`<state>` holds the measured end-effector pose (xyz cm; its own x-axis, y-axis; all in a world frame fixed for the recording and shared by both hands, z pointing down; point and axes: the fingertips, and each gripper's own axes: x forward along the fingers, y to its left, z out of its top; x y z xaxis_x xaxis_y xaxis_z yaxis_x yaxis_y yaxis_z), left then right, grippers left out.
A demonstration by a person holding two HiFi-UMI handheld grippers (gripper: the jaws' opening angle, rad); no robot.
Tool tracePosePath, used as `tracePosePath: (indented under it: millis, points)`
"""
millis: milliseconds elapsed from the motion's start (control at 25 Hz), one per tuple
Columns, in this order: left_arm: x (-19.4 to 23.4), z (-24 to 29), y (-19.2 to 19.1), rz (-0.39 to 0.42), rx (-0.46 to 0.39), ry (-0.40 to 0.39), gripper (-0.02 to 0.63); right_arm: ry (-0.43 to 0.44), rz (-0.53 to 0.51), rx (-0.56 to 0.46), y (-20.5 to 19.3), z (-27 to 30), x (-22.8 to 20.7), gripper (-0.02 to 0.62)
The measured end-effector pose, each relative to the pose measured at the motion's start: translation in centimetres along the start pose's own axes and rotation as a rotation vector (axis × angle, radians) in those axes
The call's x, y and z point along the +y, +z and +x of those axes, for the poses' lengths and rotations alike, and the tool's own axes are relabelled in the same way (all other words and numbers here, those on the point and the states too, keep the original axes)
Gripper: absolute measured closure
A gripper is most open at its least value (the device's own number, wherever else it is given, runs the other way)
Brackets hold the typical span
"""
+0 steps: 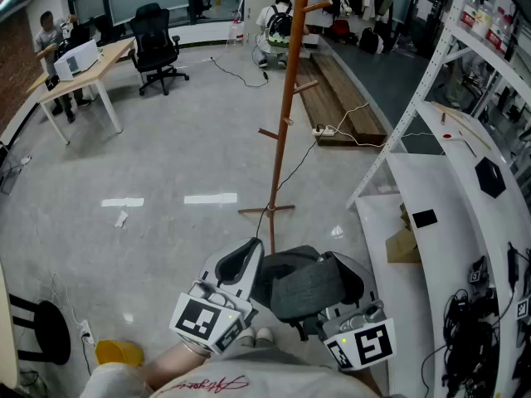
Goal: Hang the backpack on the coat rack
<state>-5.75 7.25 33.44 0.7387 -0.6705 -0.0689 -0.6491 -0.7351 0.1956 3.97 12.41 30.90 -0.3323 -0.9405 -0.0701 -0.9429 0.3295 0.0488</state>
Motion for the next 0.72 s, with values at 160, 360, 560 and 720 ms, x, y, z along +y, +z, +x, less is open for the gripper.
tracePosePath:
  millis: [160, 360, 560, 720]
  points:
    - [-0.13, 0.03, 0.46, -0.002, -0.004, -0.001, 0.584, -0.006, 0.003, 0.0, -0.01, -0.1, 0.11, 0.561]
    - [-0.57, 0.1, 0.54, -0.006, 0.016, 0.002, 0.584, 0.002, 0.003, 0.006, -0.05, -0.44, 0.15, 0.561]
    - [-0.34, -0.08, 0.35, 0.006, 0.018, 0.007, 0.584, 0.011, 0.012, -0.004, 0.07, -0.59, 0.29, 0.561]
    - [-0.09, 0.12, 0.5, 0.009, -0.003, 0.012, 0.584, 0.014, 0.011, -0.014, 0.46, -0.5, -0.05, 0.561]
